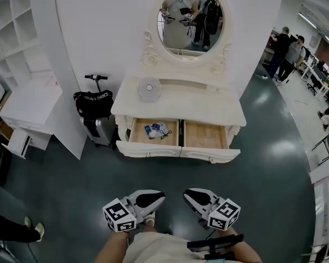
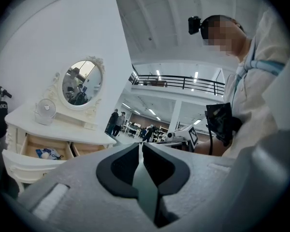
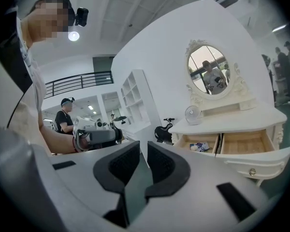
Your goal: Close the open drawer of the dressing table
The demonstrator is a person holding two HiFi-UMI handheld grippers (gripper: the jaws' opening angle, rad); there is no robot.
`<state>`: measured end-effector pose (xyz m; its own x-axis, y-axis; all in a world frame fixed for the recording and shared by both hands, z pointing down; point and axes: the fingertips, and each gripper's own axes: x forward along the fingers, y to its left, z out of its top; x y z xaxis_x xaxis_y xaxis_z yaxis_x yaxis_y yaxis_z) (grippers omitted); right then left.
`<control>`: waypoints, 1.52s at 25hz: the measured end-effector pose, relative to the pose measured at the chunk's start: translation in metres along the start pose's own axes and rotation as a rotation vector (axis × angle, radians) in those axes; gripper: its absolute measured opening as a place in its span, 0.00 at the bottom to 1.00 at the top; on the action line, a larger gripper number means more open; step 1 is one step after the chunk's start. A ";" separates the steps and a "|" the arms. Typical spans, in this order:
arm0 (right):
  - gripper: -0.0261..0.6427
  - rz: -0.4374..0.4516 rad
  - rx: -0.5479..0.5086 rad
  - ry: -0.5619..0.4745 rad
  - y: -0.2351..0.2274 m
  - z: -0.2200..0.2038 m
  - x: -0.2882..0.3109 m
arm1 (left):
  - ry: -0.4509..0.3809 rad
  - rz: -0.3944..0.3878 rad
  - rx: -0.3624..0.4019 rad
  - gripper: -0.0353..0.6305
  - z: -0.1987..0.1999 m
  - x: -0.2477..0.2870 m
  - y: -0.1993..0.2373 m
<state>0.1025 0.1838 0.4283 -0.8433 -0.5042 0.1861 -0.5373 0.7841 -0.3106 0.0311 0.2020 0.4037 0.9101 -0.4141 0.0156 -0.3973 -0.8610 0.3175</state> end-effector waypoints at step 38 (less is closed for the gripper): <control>0.12 -0.039 0.029 0.064 -0.141 0.045 0.088 | 0.003 0.215 -0.098 0.17 0.013 0.052 0.198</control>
<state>0.1043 0.0131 0.4465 -0.8214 -0.5087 0.2578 -0.5697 0.7534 -0.3285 -0.0015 0.0057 0.4553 0.8062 -0.5838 0.0958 -0.5687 -0.7203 0.3972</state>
